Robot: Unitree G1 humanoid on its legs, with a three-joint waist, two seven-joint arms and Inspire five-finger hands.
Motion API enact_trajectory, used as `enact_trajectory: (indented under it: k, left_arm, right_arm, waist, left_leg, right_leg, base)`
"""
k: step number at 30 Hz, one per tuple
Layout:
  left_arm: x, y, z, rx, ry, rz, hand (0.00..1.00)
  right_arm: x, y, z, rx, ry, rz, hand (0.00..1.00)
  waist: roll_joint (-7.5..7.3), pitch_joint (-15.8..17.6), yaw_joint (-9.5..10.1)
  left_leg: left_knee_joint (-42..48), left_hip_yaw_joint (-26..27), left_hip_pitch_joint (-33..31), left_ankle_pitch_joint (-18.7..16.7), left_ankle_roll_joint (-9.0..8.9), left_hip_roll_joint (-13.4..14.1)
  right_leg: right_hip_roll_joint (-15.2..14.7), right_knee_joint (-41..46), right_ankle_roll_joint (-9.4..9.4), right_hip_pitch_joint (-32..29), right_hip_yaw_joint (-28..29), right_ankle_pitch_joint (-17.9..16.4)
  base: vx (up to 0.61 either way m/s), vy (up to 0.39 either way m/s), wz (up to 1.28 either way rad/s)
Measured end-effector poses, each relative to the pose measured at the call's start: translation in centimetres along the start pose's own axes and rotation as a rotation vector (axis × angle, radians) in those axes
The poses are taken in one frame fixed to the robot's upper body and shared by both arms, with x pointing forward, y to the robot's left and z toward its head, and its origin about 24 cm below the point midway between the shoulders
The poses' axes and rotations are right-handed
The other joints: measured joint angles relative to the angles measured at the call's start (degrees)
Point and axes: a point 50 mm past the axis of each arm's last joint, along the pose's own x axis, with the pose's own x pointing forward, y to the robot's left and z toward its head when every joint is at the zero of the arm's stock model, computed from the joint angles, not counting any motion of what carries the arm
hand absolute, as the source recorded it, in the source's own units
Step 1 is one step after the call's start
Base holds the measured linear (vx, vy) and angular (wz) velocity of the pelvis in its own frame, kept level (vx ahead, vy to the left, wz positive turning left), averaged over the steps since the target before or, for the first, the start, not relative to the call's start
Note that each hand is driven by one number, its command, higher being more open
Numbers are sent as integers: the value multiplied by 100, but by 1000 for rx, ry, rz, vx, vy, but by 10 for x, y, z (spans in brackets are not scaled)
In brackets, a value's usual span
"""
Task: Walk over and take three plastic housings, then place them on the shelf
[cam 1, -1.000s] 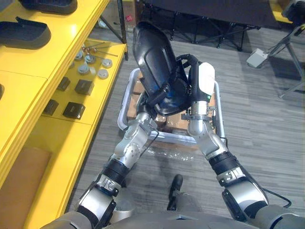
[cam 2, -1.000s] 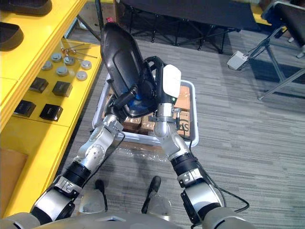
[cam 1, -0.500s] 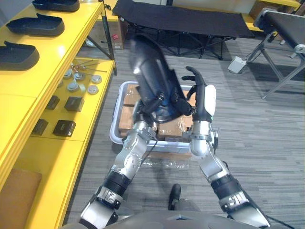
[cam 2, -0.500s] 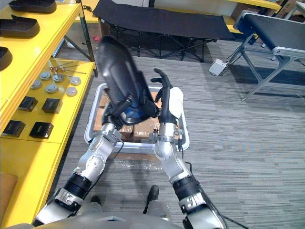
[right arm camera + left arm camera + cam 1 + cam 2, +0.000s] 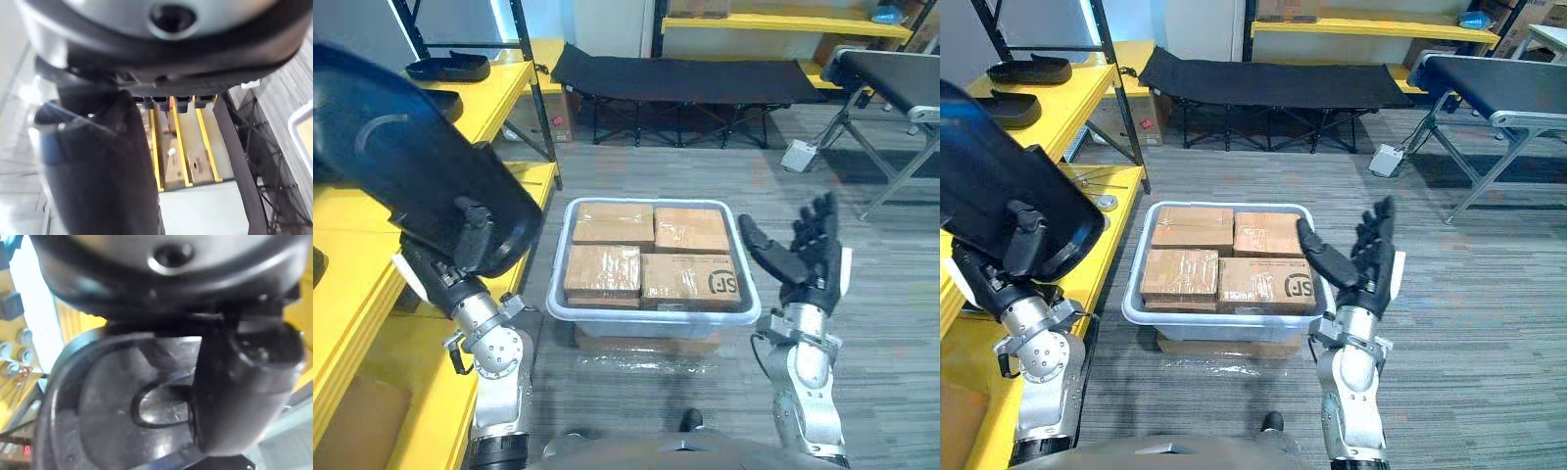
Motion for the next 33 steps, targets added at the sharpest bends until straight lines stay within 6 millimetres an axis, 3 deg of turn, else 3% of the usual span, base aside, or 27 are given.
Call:
enact_trajectory:
  k: [5, 8, 9, 12, 15, 19, 20, 21, 23, 24, 25, 30, 32, 33]
  left_arm:
    - [-1, -1, 13, -40, -56, -33, 0]
    - [-7, 19, 24, -13, -79, -83, 0]
    - [-8, 24, 26, -4, -83, -78, 0]
    - [-6, 56, 28, 23, -76, 47, 0]
    - [-13, 88, 34, 43, -62, 154, 0]
    - [-27, 106, 36, 36, -10, 139, 0]
    - [-27, 106, 35, 21, -2, 119, 0]
    - [-28, 102, 34, -1, 5, 65, 0]
    - [-30, 98, 35, -42, -4, -7, 0]
    - [-31, 95, 36, -69, -13, -39, 0]
    - [-31, 94, 37, -80, -16, -44, 0]
    - [-30, 74, 41, -141, -49, -162, 0]
    - [-25, 53, 42, -187, -78, -306, 0]
    - [-23, 48, 43, -194, -87, -346, 0]
  right_arm:
    - [-1, 6, -2, 7, 10, 48, 100]
    - [6, 10, -16, 4, 61, 89, 100]
    - [7, 12, -21, -2, 79, 111, 100]
    - [6, 34, -37, -47, 151, 296, 100]
    - [8, 65, -37, -62, 132, 475, 100]
    - [20, 84, -25, -103, 50, 548, 100]
    - [22, 84, -24, -105, 47, 544, 100]
    - [24, 81, -24, -116, 50, 520, 100]
    - [24, 79, -27, -165, 62, 496, 100]
    - [24, 78, -31, -205, 72, 491, 100]
    - [24, 78, -33, -208, 81, 490, 100]
    - [25, 67, -35, -211, 100, 445, 100]
    - [22, 47, -36, -216, 113, 383, 100]
    - [20, 42, -37, -219, 120, 366, 100]
  waist:
    - [38, -16, 28]
    - [51, -18, 75]
    - [62, -14, 155]
    - [206, -11, 664]
    - [243, -10, 999]
    - [235, 16, 1290]
    - [227, 24, 1278]
    - [226, 60, 1279]
    - [226, 103, 1288]
    - [245, 140, 1310]
    - [249, 148, 1322]
    - [235, 247, 1109]
    - [220, 373, 815]
    - [208, 374, 770]
  left_leg:
    - [37, -18, -33, -15, 20, 0]
    - [182, -445, -299, -23, 47, -1]
    - [193, -533, -322, -17, 47, 1]
    - [263, -958, -393, -5, 47, -10]
    - [443, -1370, -521, -82, 118, -32]
    - [997, -1792, -990, -126, 269, -204]
    - [1105, -1722, -1080, -124, 331, -235]
    - [1259, -1505, -1221, -183, 621, -252]
    - [1354, -1118, -1298, -167, 620, -94]
    - [1317, -1075, -1287, -95, 490, -122]
    - [1302, -1053, -1289, -89, 473, -145]
    - [925, -922, -1287, 49, 531, -389]
    - [731, -1236, -1287, 233, 559, -552]
    - [665, -1310, -1286, 288, 567, -623]
  right_leg:
    - [-6, 3, 8, 9, -24, -6]
    - [-31, 29, 44, 107, -455, -30]
    - [-26, 29, 47, 137, -540, -35]
    - [-24, 31, 106, 411, -974, -128]
    - [-15, 32, 140, 646, -1391, -255]
    - [-73, 34, 243, 1064, -2123, -349]
    - [-96, 34, 246, 1162, -2293, -406]
    - [-140, 45, 328, 1315, -2632, -469]
    - [-179, 130, 416, 1436, -2938, -540]
    - [-277, 259, 471, 1439, -2997, -582]
    - [-323, 299, 475, 1413, -2979, -584]
    - [-659, 772, 397, 1000, -2392, -735]
    - [-673, 1306, 423, 717, -1532, -1248]
    - [-669, 1425, 432, 659, -1358, -1363]
  base:
    - [16, 16, 3]
    - [16, 3, 55]
    - [13, -5, 67]
    - [8, -1, 67]
    - [-22, 1, 69]
    - [11, 28, 97]
    - [13, 72, 145]
    - [9, 80, 144]
    - [-3, 86, 115]
    - [-18, 131, 49]
    - [-16, 179, 23]
    - [0, 140, -1]
    - [-59, 76, 68]
    - [-41, -4, 81]
